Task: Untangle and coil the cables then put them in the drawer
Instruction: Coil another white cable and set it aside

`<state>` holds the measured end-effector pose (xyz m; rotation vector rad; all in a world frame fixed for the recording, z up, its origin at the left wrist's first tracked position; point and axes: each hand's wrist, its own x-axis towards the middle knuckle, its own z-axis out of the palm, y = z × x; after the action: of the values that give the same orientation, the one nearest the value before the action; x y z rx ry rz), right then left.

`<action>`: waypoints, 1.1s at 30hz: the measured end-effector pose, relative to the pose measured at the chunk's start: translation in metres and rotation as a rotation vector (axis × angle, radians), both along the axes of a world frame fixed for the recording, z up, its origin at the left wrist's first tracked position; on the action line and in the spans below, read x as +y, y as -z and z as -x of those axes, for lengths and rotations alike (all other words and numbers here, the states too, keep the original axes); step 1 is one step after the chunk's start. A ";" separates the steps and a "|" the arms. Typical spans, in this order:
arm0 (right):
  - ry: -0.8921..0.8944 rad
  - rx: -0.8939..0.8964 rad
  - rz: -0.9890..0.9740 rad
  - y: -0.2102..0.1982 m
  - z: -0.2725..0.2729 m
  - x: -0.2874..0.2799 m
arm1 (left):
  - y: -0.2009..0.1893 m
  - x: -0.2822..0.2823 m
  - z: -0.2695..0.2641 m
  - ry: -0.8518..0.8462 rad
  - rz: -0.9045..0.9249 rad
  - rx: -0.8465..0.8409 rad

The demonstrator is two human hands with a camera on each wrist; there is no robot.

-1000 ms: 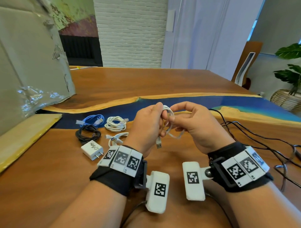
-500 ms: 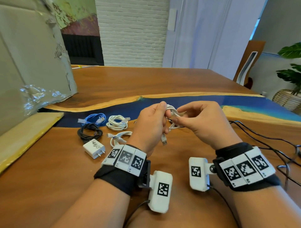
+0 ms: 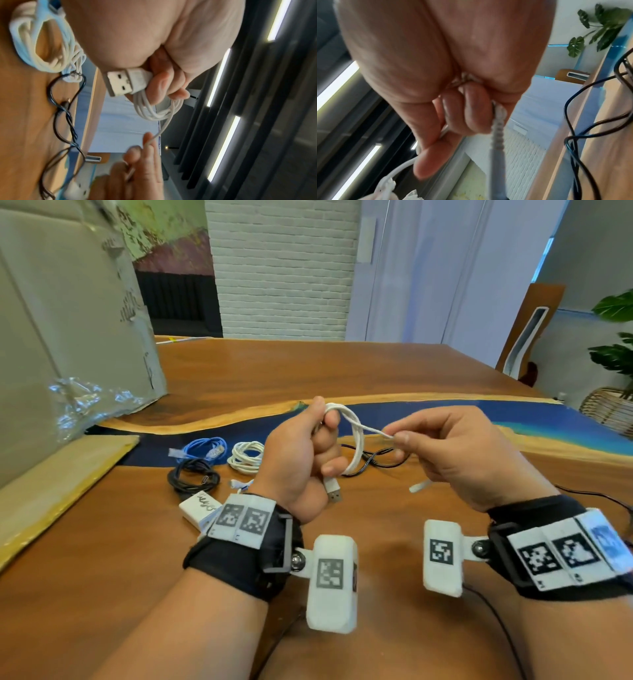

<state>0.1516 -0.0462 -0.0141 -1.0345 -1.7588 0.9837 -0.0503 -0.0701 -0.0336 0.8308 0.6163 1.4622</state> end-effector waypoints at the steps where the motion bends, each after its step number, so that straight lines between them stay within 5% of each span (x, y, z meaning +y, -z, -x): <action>1: -0.013 -0.049 -0.027 0.000 0.003 -0.002 | -0.002 -0.002 0.001 0.028 -0.009 -0.049; 9: 0.032 -0.203 -0.183 0.011 0.030 -0.006 | -0.001 -0.004 -0.014 0.059 -0.013 -0.107; 20: -0.067 0.122 0.121 0.016 0.035 -0.004 | 0.008 0.005 -0.012 -0.276 -0.113 0.423; 27: 0.063 0.118 0.079 0.020 0.035 0.000 | 0.009 0.000 -0.017 -0.229 -0.200 0.587; 33: 0.065 0.385 0.271 0.014 0.026 0.005 | 0.007 0.000 -0.012 -0.155 -0.211 0.621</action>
<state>0.1261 -0.0407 -0.0277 -0.9814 -1.2947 1.3078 -0.0386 -0.0704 -0.0405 1.4522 1.0153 1.4180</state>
